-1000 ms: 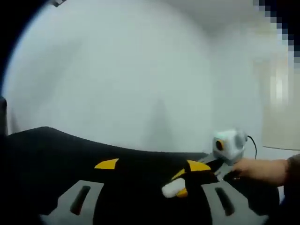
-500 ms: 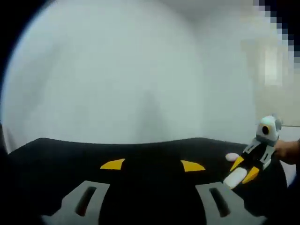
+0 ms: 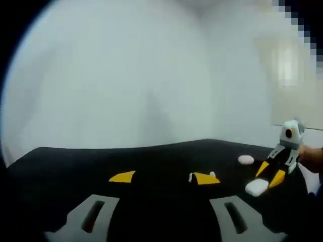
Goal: Pick up three earphones and place each one into its charging case using tactile feedback, ensure that each earphone is properly inserted and securely positioned inside the case.
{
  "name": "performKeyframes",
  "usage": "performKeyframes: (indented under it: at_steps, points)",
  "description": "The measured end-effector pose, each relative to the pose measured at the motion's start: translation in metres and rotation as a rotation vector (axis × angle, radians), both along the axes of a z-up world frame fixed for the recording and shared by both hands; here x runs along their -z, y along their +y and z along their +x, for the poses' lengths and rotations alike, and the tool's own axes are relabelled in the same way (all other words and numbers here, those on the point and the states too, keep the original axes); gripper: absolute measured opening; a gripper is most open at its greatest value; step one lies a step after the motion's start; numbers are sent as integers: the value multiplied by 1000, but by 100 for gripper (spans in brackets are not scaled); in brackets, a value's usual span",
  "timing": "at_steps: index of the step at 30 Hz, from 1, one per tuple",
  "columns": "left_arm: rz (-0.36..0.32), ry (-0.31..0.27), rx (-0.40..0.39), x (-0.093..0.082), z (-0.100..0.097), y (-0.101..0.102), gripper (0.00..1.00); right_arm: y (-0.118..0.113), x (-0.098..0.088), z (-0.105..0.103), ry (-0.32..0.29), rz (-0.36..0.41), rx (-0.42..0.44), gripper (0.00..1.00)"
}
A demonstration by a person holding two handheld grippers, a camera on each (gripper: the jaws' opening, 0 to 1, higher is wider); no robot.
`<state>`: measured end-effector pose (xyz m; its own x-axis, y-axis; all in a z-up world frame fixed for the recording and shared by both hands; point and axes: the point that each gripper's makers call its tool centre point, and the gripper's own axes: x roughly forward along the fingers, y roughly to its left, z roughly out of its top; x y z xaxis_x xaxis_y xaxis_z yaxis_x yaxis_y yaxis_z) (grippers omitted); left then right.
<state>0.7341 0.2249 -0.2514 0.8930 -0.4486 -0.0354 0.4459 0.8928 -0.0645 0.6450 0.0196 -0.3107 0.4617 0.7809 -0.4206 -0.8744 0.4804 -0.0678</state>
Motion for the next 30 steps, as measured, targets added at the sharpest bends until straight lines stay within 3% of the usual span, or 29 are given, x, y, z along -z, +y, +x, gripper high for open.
performKeyframes:
  at_steps: [5, 9, 11, 16, 20, 25, 30]
  points:
    - [-1, -5, 15, -1, -1, -3, 40, -4, -2, -3, 34, 68, -2, 30]
    - [21, 2, 29, 2, -2, -9, 40, 3, 0, -8, 1, 57, -64, 32]
    - [36, 1, 47, 3, -3, -14, 40, 3, 1, -5, -18, 47, -53, 32]
    - [54, 31, 253, 8, -22, -54, 42, 1, 3, 0, 2, 60, -49, 32]
    - [204, 25, 310, 23, -30, -71, 42, -3, 4, -7, 8, 39, -56, 31]
    - [194, 16, 419, 21, -45, -90, 45, -8, 1, -13, 15, 57, -71, 29]
    - [270, 22, 475, 32, -53, -100, 47, -10, -3, -5, -13, 44, -61, 32]
